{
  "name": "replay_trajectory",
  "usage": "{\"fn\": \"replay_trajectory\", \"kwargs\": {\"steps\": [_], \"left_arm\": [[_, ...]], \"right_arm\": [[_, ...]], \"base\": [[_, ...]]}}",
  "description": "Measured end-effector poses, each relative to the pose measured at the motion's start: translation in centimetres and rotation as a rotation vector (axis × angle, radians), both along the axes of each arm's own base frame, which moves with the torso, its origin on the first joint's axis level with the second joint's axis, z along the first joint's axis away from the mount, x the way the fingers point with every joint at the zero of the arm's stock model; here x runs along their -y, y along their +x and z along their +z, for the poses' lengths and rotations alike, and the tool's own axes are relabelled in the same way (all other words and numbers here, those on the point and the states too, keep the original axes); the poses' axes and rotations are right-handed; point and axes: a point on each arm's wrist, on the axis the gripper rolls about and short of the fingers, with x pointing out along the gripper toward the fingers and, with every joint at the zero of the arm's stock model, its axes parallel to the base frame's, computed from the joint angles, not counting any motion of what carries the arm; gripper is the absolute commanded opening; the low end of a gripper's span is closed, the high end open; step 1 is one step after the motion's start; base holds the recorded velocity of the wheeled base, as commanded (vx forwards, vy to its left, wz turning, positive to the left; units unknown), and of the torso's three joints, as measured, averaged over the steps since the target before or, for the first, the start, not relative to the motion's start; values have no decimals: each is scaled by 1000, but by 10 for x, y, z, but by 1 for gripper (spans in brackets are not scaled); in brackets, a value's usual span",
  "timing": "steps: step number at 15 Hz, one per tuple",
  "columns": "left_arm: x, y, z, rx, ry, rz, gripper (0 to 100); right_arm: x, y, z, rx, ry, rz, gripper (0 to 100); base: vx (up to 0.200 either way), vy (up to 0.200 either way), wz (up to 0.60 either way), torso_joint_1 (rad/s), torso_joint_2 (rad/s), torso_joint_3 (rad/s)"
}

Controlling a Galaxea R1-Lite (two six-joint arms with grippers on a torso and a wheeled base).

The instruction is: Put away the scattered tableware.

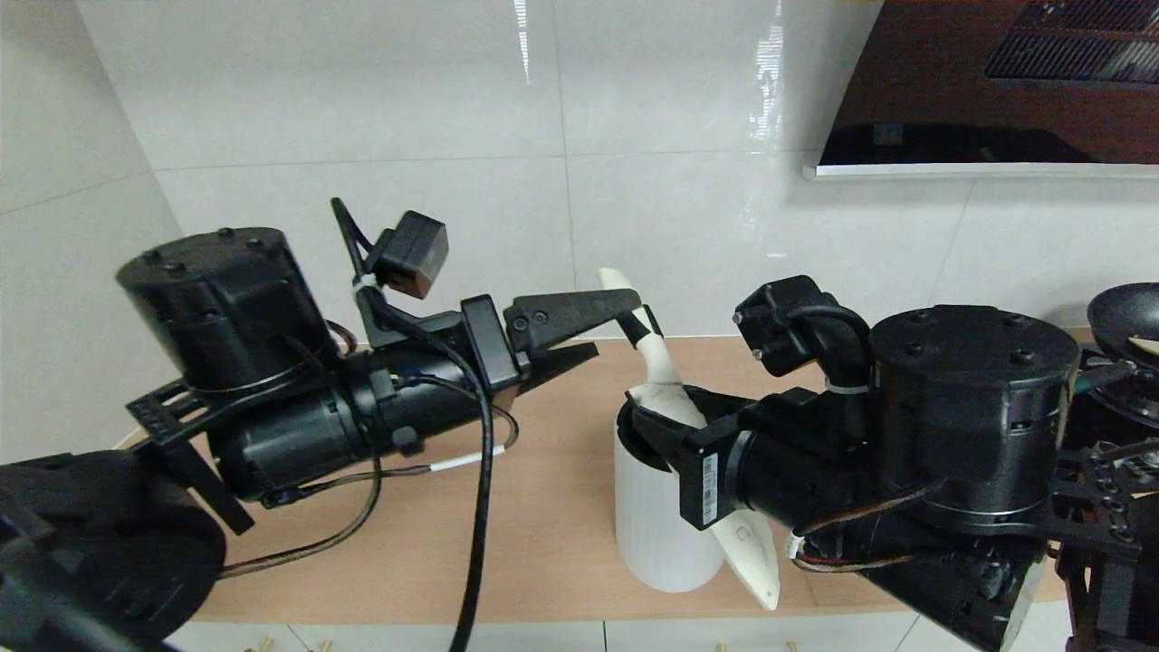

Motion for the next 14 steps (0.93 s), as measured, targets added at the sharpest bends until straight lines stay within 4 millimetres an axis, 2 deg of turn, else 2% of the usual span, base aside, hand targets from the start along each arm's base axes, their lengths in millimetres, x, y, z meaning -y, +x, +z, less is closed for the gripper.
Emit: {"fn": "replay_trajectory", "kwargs": {"steps": [4, 10, 14], "left_arm": [[14, 11, -16, -3, 53, 71, 100], [30, 19, -21, 22, 76, 137, 100], [33, 21, -24, 20, 79, 133, 100]], "right_arm": [[-1, -5, 2, 4, 4, 12, 0], [-4, -8, 0, 0, -2, 30, 0], [-5, -9, -4, -6, -13, 35, 0]], "base": [[0, 0, 0, 0, 0, 0], [0, 0, 0, 0, 0, 0], [0, 0, 0, 0, 0, 0]]}}
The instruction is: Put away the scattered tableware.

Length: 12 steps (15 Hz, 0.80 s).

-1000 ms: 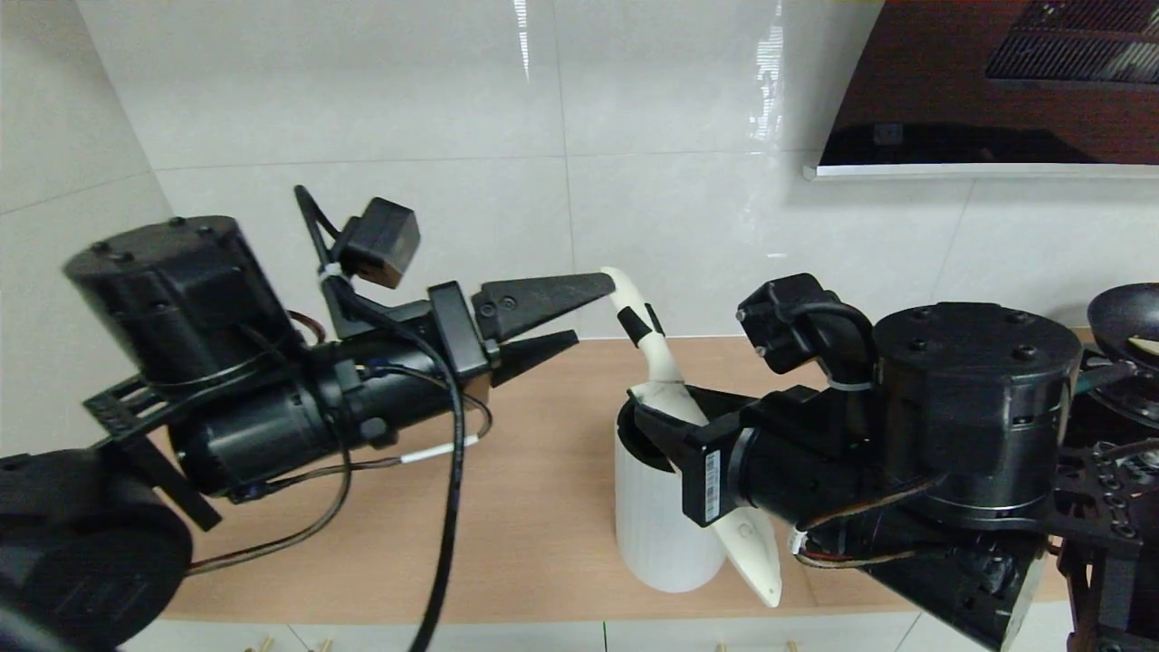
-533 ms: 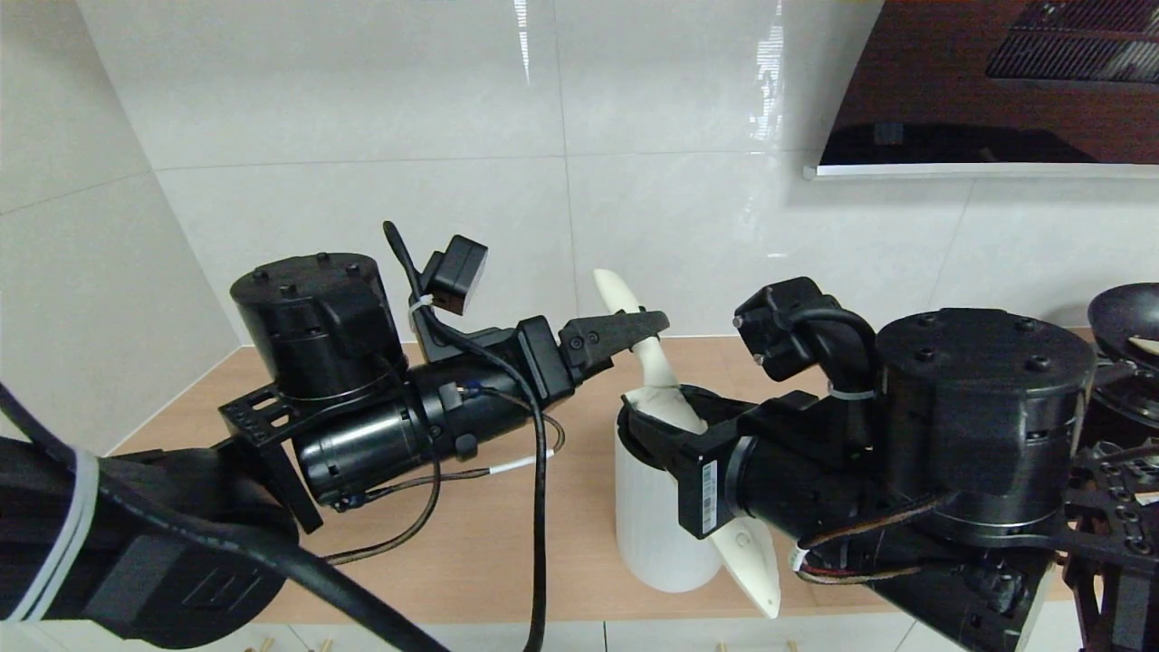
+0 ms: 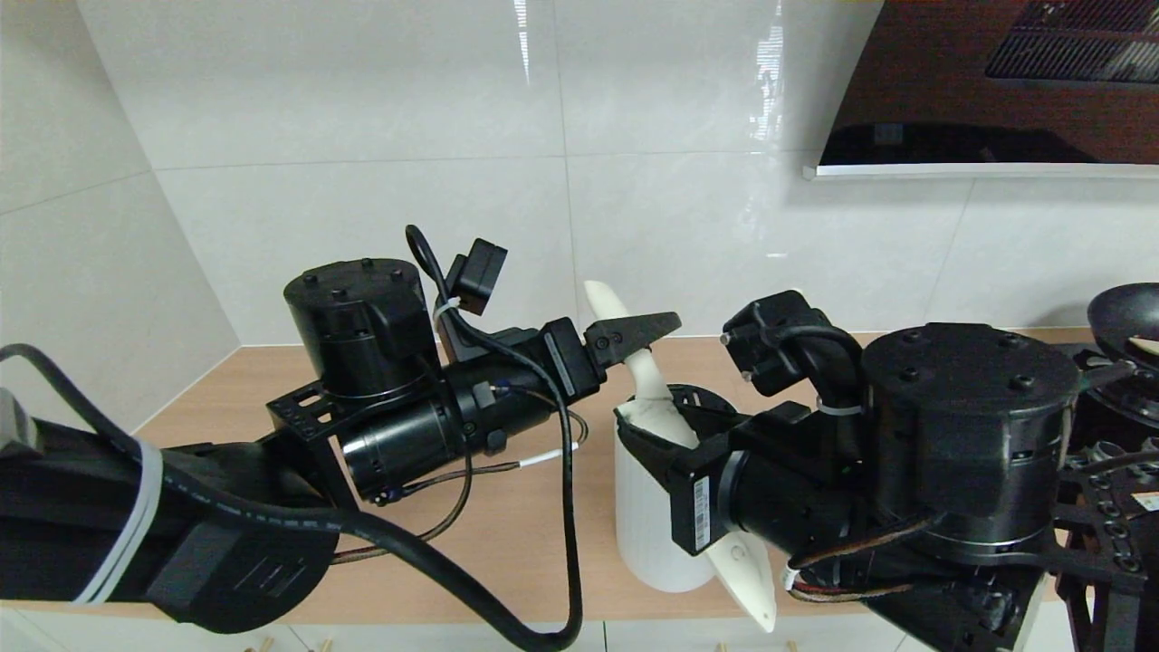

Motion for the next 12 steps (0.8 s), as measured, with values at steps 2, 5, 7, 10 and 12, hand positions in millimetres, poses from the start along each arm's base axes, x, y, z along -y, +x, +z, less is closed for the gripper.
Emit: {"fn": "replay_trajectory", "kwargs": {"steps": [2, 5, 7, 10, 12], "left_arm": [[1, 0, 0, -1, 0, -1, 0], [1, 0, -1, 3, 5, -3, 0], [2, 0, -2, 3, 6, -6, 0], [2, 1, -2, 1, 7, -5, 0], [2, 1, -1, 5, 3, -3, 0]], "right_arm": [[0, 0, -2, -3, -5, 2, 0], [-2, -2, -2, -5, -7, 8, 0], [-2, -2, -3, -8, -12, 9, 0], [-2, -3, -3, -6, -10, 9, 0], [-2, -3, -3, -6, -10, 9, 0]], "base": [[0, 0, 0, 0, 0, 0], [0, 0, 0, 0, 0, 0], [0, 0, 0, 0, 0, 0], [0, 0, 0, 0, 0, 0], [0, 0, 0, 0, 0, 0]]}}
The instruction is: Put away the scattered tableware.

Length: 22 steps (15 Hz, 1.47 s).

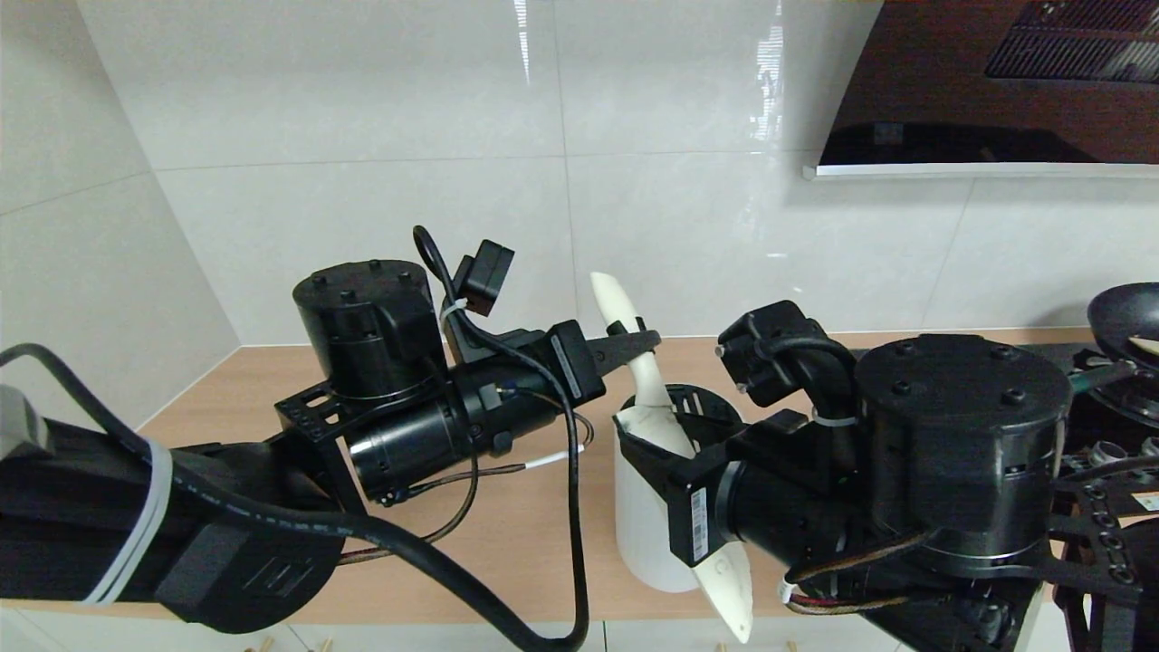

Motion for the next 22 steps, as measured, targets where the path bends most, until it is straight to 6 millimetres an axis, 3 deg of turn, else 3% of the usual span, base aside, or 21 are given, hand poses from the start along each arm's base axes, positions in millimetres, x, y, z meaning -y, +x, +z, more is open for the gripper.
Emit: {"fn": "replay_trajectory", "kwargs": {"steps": [3, 4, 13, 16, 18, 22], "left_arm": [[0, 0, 1, 10, -9, 1, 0], [0, 0, 2, 11, -9, 1, 0], [-4, -4, 12, 46, -28, 12, 0], [-7, -5, 17, 121, 3, 40, 0], [-10, -5, 24, 262, 46, 100, 0], [-20, -15, 55, 565, 31, 208, 0]], "right_arm": [[0, 0, 1, 2, 3, -1, 0], [0, 0, 1, 3, 3, -1, 100], [7, -2, 8, 20, 14, -10, 100], [29, 8, 21, 71, 11, -74, 100], [49, 14, 34, 115, 22, -132, 100], [80, 18, 54, 182, 32, -212, 100]], "base": [[0, 0, 0, 0, 0, 0], [0, 0, 0, 0, 0, 0], [0, 0, 0, 0, 0, 0], [0, 0, 0, 0, 0, 0], [0, 0, 0, 0, 0, 0], [0, 0, 0, 0, 0, 0]]}}
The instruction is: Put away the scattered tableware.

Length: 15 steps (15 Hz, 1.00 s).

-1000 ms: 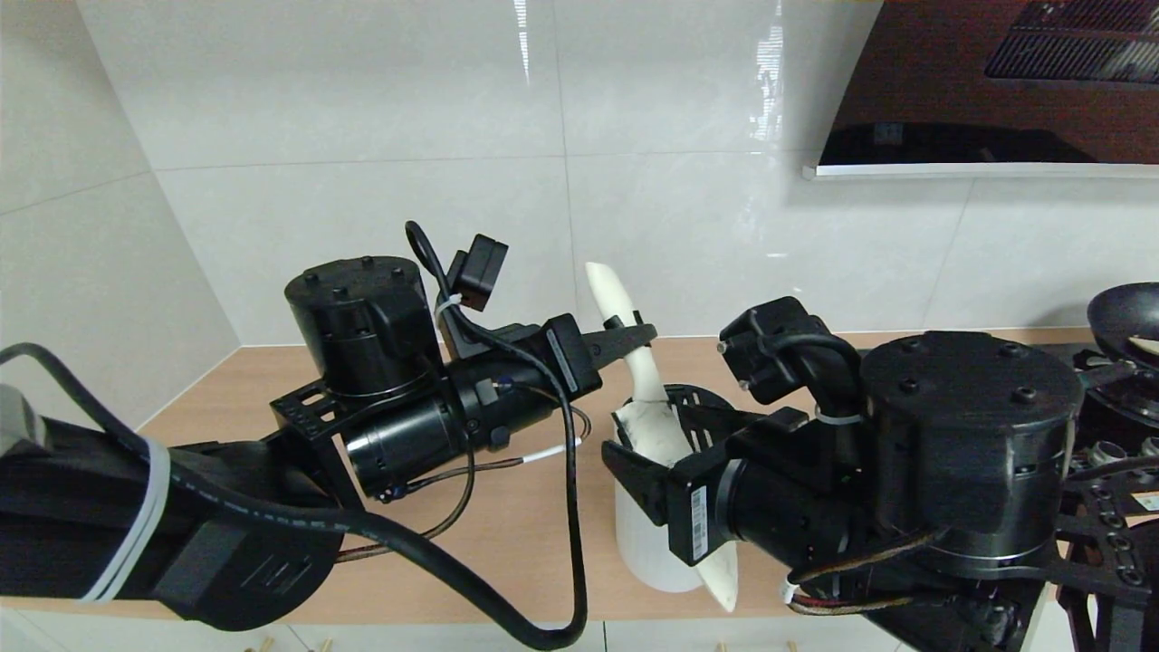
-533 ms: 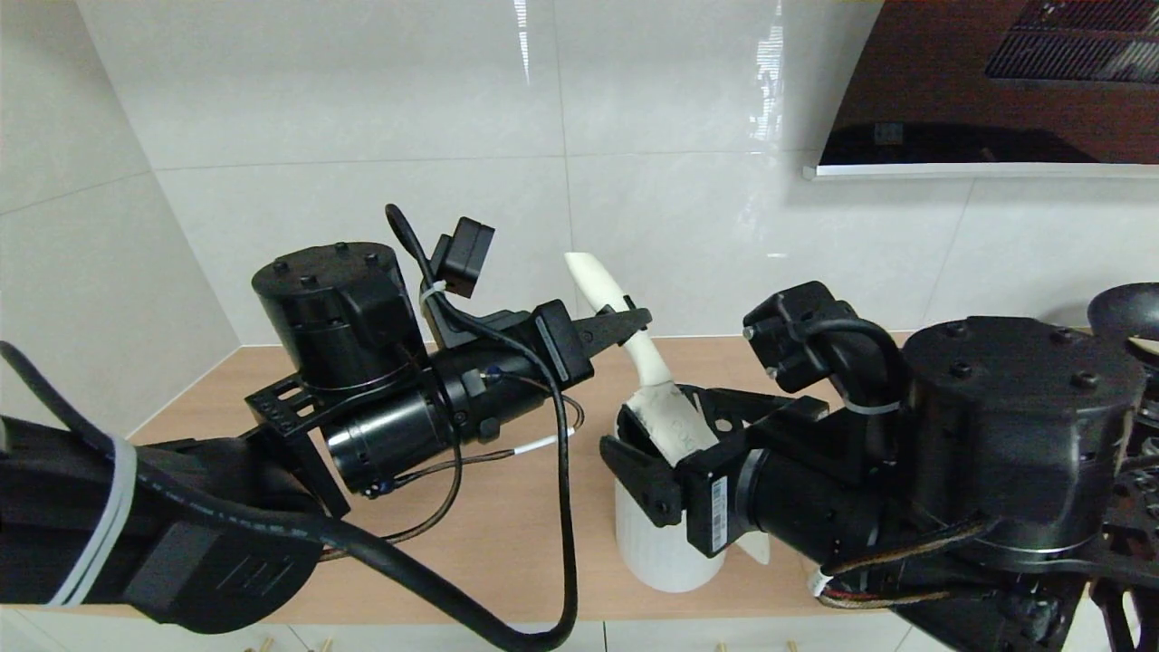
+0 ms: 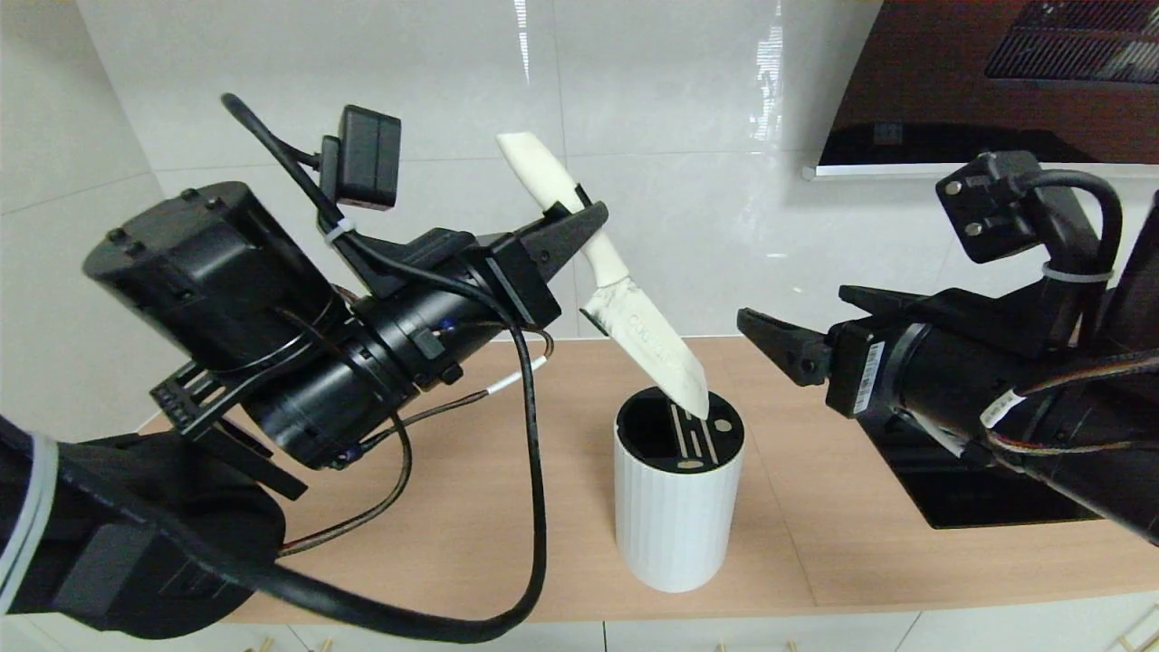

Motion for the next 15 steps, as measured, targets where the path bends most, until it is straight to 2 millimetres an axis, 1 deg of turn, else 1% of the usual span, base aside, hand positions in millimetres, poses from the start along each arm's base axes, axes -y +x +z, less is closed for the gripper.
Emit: {"fn": "replay_trajectory", "kwargs": {"steps": [2, 4, 6, 8, 12, 15], "left_arm": [[-4, -3, 7, 126, 54, 48, 0], [-5, -2, 8, 220, 123, 91, 0], [-1, 4, 14, 288, 179, 124, 0], [2, 9, 11, 282, 207, 127, 0], [13, 19, -12, 228, 257, 111, 0], [21, 20, -30, 195, 304, 91, 0]], "right_arm": [[4, -2, 4, 10, 10, -6, 100], [5, -2, 5, 14, 13, -10, 100], [6, -1, 5, 13, 13, -17, 100], [7, 0, 3, 9, 9, -20, 100], [8, 3, -3, -6, -6, -10, 100], [9, 7, -4, -8, -9, -25, 100]], "base": [[0, 0, 0, 0, 0, 0], [0, 0, 0, 0, 0, 0], [0, 0, 0, 0, 0, 0], [0, 0, 0, 0, 0, 0], [0, 0, 0, 0, 0, 0], [0, 0, 0, 0, 0, 0]]}}
